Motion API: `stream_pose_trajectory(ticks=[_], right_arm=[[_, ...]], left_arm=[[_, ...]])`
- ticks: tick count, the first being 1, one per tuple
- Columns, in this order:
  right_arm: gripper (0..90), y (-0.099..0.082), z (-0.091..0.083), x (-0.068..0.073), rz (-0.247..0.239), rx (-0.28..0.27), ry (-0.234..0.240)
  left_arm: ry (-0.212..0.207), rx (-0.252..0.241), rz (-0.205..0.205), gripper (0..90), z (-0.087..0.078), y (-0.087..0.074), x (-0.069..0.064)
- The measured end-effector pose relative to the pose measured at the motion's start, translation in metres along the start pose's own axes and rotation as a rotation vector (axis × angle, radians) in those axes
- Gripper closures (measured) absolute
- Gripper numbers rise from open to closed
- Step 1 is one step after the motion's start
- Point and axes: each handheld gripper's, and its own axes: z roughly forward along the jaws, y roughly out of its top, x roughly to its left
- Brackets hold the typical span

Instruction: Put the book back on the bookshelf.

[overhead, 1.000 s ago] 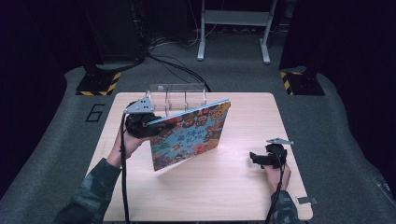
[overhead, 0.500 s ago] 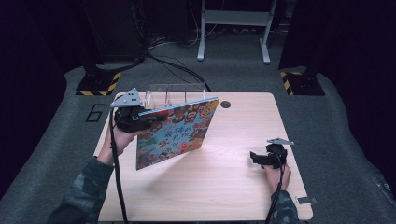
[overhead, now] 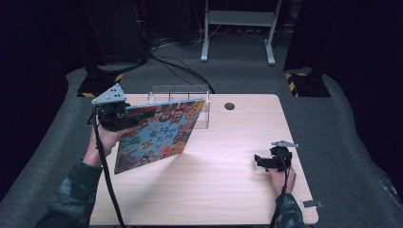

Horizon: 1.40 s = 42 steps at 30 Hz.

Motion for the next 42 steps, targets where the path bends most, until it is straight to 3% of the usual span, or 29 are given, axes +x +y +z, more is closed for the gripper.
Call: stream_pose_trajectory(ticks=[6,12,25,42], right_arm=[[1.5,0.000,0.000,0.000,0.001,-0.001,0.002],[1.6,0.000,0.000,0.000,0.000,-0.001,0.001],[1.9,0.000,0.000,0.000,-0.001,-0.002,0.002],[2.3,0.000,0.001,0.001,-0.010,-0.001,-0.002]], left_arm=[[0.040,-0.028,-0.029,80.7,-0.013,0.002,0.010],[0.106,-0.051,-0.063,80.7,-0.025,0.003,0.019],[0.218,-0.075,-0.111,80.7,-0.035,-0.003,0.034],[0.340,-0.109,-0.142,80.7,-0.026,-0.004,0.049]])
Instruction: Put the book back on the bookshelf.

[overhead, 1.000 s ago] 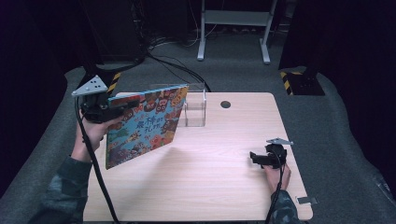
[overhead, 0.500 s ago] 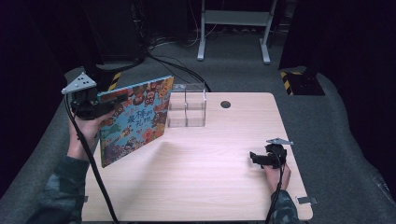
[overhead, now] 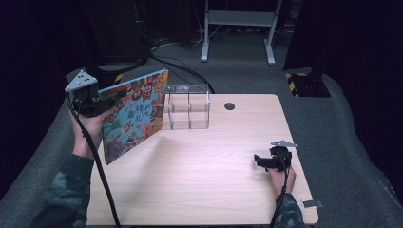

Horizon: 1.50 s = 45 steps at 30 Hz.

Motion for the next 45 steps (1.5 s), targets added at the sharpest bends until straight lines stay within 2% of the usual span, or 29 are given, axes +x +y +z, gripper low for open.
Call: stream_pose_trajectory(ticks=[13,18,24,32,38,45], right_arm=[[2.4,0.001,0.001,0.002,-0.010,0.004,-0.013],[2.5,0.000,0.001,0.002,-0.009,0.009,-0.014],[2.6,0.000,0.001,0.002,-0.010,0.010,-0.014],[2.8,0.000,0.001,0.002,-0.010,0.007,-0.013],[2.9,0.000,0.001,0.002,-0.012,0.006,-0.012],[3.3,0.000,0.001,0.002,-0.017,0.002,-0.013]], left_arm=[[0.052,-0.019,-0.010,80.6,0.018,0.006,0.003],[0.058,-0.032,-0.019,80.6,0.025,0.006,0.004],[0.072,-0.050,-0.042,80.6,0.033,0.004,0.005],[0.112,-0.063,-0.046,80.6,0.040,0.001,0.007],[0.123,-0.074,-0.063,80.6,0.046,-0.004,0.008],[0.139,-0.092,-0.064,80.6,0.054,-0.006,0.007]])
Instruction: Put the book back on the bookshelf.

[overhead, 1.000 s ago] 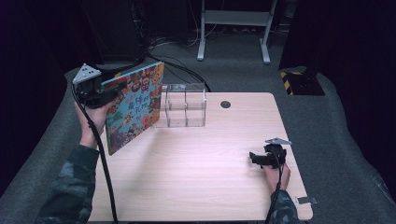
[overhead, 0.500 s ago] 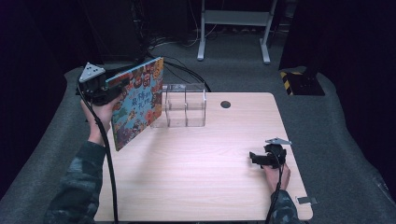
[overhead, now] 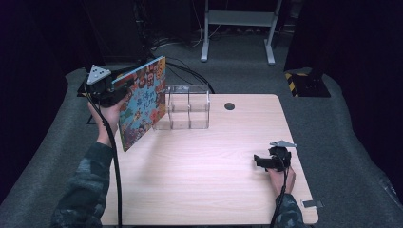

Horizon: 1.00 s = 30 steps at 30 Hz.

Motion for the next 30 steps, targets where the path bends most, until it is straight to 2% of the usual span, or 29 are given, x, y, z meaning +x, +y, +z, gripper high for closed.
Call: stream_pose_trajectory(ticks=[7,26,27,28,30], right_arm=[[3.3,0.000,0.001,0.001,0.000,-0.007,-0.003],[3.9,0.000,0.000,0.001,0.006,-0.007,-0.003],[3.9,0.000,0.000,0.002,0.008,-0.004,-0.003],[3.9,0.000,0.000,0.001,-0.009,0.008,-0.006],[3.9,0.000,0.000,0.001,-0.003,0.001,-0.001]], left_arm=[[0.002,-0.025,-0.018,80.6,0.005,-0.008,0.001],[0.027,-0.073,-0.030,80.6,0.023,-0.032,-0.001],[0.033,-0.082,-0.035,80.5,0.024,-0.034,-0.001],[0.032,-0.084,-0.036,80.5,0.024,-0.035,0.000],[0.035,-0.098,-0.035,80.5,0.025,-0.038,0.000]])
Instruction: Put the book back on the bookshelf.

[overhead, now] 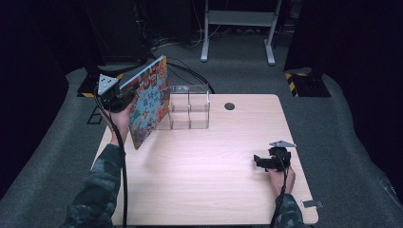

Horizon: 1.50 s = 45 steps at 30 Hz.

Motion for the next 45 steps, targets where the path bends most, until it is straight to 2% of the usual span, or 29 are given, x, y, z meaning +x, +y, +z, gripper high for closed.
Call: stream_pose_trajectory(ticks=[8,17,23,26,32,38,40,43,45], right_arm=[[3.9,0.000,0.000,0.000,-0.001,0.002,-0.001],[4.1,0.000,0.000,0.000,-0.004,0.003,-0.001],[4.2,0.000,0.000,0.000,-0.005,0.001,-0.001],[4.2,0.000,0.000,0.000,-0.021,0.005,0.000],[4.2,0.000,0.000,0.000,-0.016,0.006,-0.001],[4.6,0.000,0.000,0.000,-0.021,0.003,-0.003],[4.6,0.000,0.000,0.001,-0.005,-0.001,-0.008],[4.6,0.000,0.000,0.000,-0.021,0.004,-0.005],[4.6,0.000,0.000,0.000,-0.021,0.004,-0.005]], left_arm=[[-0.012,-0.028,-0.018,80.4,0.003,-0.013,0.002],[-0.017,-0.077,-0.002,80.3,0.005,-0.029,0.003],[-0.027,-0.093,-0.009,80.1,0.004,-0.038,0.006],[-0.028,-0.089,-0.023,79.9,0.002,-0.039,0.008],[-0.020,-0.047,-0.037,78.6,-0.003,-0.042,0.013],[-0.016,-0.016,-0.029,74.5,-0.009,-0.035,0.014],[-0.020,-0.015,-0.030,73.9,-0.012,-0.032,0.014],[-0.025,-0.003,-0.012,68.9,-0.017,-0.028,0.012],[-0.033,0.012,-0.018,63.2,-0.021,-0.026,0.012]])
